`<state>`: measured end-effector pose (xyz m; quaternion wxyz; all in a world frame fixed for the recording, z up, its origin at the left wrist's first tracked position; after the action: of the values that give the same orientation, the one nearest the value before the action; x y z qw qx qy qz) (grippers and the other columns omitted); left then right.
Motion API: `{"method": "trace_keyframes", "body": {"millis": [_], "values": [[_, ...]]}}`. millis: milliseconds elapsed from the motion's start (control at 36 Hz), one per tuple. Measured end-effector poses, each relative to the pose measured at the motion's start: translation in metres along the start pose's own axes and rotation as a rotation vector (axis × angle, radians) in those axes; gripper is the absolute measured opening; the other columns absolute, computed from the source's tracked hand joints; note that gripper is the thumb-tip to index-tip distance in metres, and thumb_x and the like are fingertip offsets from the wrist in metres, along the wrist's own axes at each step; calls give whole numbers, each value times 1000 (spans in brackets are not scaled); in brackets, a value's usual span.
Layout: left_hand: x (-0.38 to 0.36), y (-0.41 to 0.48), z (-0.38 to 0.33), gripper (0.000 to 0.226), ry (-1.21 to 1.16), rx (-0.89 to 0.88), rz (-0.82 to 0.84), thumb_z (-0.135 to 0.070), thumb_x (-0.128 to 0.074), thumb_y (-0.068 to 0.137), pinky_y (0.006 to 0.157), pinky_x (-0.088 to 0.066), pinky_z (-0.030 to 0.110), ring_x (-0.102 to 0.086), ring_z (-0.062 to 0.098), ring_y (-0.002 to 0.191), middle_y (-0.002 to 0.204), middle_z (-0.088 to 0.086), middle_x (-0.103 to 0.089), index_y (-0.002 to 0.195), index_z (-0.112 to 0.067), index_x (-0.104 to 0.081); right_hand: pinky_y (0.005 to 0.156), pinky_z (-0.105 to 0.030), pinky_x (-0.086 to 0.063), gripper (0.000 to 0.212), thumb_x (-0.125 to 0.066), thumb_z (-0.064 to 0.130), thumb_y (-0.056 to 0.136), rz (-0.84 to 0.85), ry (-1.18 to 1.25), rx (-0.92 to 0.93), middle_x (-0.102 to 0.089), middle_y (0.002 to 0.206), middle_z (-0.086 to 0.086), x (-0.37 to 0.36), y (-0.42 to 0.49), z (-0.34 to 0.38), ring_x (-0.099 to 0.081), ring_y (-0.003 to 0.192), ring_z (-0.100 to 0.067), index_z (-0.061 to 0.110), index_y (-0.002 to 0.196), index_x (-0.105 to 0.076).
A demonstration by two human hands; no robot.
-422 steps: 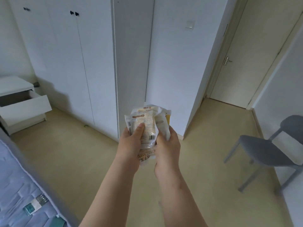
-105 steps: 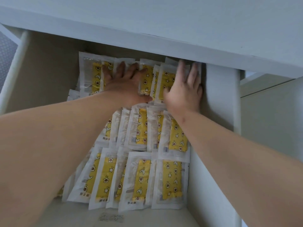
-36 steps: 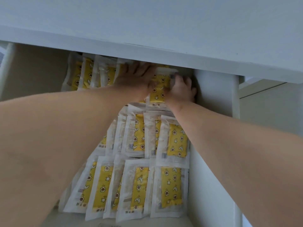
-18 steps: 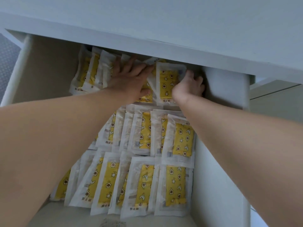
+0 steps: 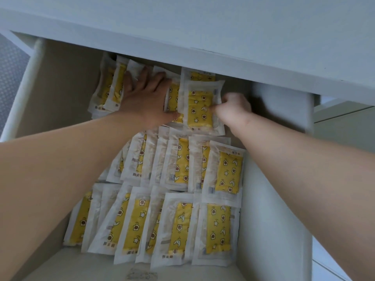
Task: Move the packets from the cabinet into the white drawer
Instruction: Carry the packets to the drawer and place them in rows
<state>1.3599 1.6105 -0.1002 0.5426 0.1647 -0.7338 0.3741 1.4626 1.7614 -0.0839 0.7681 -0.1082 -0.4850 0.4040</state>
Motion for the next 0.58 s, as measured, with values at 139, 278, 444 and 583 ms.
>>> {"method": "trace_keyframes", "body": {"millis": [139, 278, 444, 583], "values": [[15, 10, -11, 76, -133, 24, -56, -38, -51, 88, 113, 9, 55, 7, 26, 146, 159, -2, -2, 150, -28, -9, 78, -24, -41, 31, -41, 11, 96, -175, 56, -35, -55, 119, -8, 8, 11, 7, -53, 114, -25, 11, 124, -53], [23, 26, -36, 53, -42, -35, -20, -42, -28, 100, 114, -3, 59, -10, 34, 144, 157, 8, -18, 144, -14, -27, 94, -26, -40, 28, -40, 11, 98, -274, 86, -70, -51, 132, -9, 8, 19, 8, -49, 122, -24, 7, 124, -51], [-4, 19, -34, 64, 73, -110, 58, -50, -24, 98, 108, 13, 62, 12, 30, 145, 159, -8, 11, 150, -30, 7, 87, -29, -46, 49, -53, 9, 92, -272, 115, -92, -48, 135, -9, -2, 8, -1, -52, 119, -27, 12, 138, -37], [-7, 1, -27, 63, 87, -132, 81, -49, -25, 98, 109, 14, 57, 22, 27, 143, 157, -12, 17, 150, -32, 6, 76, -30, -50, 49, -62, 16, 88, -205, 225, -142, -54, 124, -7, -3, -5, -7, -59, 108, -27, 13, 132, -40]]}}
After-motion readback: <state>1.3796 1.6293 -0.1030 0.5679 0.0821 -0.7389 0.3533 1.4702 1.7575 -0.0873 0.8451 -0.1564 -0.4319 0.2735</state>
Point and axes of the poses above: each hand's wrist, its own y-axis towards the middle knuckle, its own x-axis out of the back of the hand, z = x × y, the point moved 1 cm from there along y, towards the middle knuckle
